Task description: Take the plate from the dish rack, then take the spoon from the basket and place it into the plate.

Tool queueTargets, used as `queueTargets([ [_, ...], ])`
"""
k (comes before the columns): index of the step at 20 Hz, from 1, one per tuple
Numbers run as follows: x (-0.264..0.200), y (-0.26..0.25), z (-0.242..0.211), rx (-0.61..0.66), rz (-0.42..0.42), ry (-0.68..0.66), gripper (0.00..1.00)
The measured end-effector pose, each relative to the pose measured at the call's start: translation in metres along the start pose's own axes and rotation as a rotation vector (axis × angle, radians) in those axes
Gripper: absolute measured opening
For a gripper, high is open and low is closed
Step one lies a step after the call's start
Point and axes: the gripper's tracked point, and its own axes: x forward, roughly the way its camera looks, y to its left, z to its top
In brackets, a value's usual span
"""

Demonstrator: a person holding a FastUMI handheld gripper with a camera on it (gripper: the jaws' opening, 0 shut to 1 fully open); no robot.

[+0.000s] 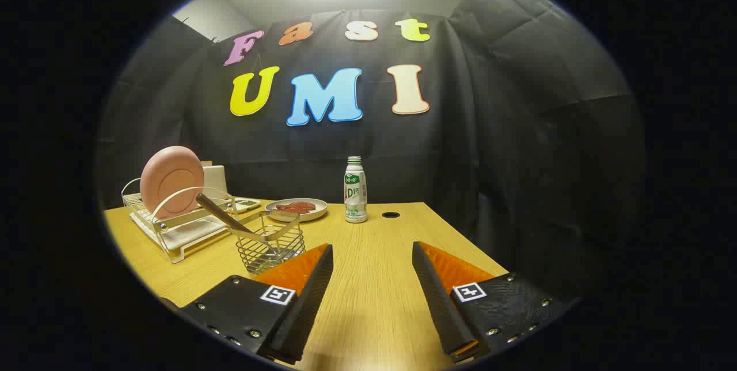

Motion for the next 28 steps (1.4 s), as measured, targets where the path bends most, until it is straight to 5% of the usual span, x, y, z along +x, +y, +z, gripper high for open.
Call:
queueTargets([
  [6,0.044,-0.001,-0.010,0.040,0.006,0.065,0.85],
  [10,0.082,-0.003,0.024,0.045,-0.008,0.011,0.85],
  [17,0.040,0.003,0.123,-0.005,-0.133,-0.046,0.84],
  [21,-0.006,0.050,0.172,-0.040,-0.148,-0.044,0.84],
  [28,-0.047,0.197,0.216,-0.026,0.009,-0.044,0.84],
])
